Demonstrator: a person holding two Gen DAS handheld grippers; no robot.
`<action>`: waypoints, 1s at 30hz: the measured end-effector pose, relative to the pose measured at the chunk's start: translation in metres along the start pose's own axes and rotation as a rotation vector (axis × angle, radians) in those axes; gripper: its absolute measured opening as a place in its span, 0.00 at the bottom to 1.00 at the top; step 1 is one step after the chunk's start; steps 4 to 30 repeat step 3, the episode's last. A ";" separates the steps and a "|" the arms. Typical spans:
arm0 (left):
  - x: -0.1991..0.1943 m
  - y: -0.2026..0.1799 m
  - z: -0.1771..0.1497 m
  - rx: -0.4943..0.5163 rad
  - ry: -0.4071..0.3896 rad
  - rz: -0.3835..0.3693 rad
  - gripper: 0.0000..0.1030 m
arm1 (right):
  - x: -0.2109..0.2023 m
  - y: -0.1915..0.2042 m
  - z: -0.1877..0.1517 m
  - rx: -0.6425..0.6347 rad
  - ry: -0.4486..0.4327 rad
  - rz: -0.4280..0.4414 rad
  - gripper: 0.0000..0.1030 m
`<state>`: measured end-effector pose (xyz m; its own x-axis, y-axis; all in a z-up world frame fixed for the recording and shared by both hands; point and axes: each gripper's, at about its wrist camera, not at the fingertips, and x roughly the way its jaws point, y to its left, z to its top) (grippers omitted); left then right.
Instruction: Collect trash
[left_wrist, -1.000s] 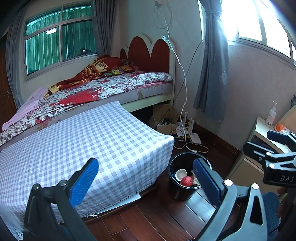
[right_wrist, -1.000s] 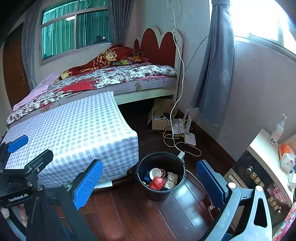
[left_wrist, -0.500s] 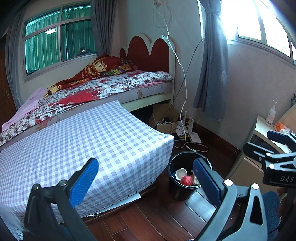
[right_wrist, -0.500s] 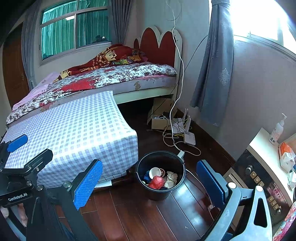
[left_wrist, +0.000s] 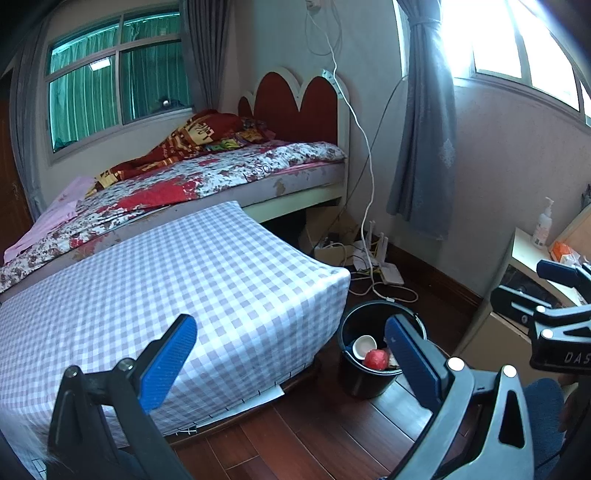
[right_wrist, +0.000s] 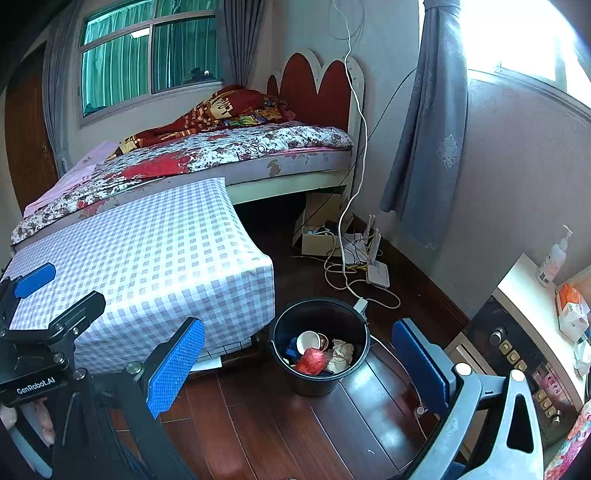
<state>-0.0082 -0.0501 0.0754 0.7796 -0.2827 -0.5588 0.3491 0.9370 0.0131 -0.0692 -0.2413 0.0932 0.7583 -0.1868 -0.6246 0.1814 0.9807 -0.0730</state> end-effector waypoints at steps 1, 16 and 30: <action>0.000 0.000 0.000 0.002 0.000 -0.001 0.99 | 0.001 0.000 0.000 0.002 0.001 0.000 0.99; -0.001 -0.001 0.000 0.010 0.001 -0.006 0.99 | 0.002 -0.001 -0.001 0.004 0.004 -0.003 0.99; -0.001 -0.001 0.000 0.010 0.001 -0.006 0.99 | 0.002 -0.001 -0.001 0.004 0.004 -0.003 0.99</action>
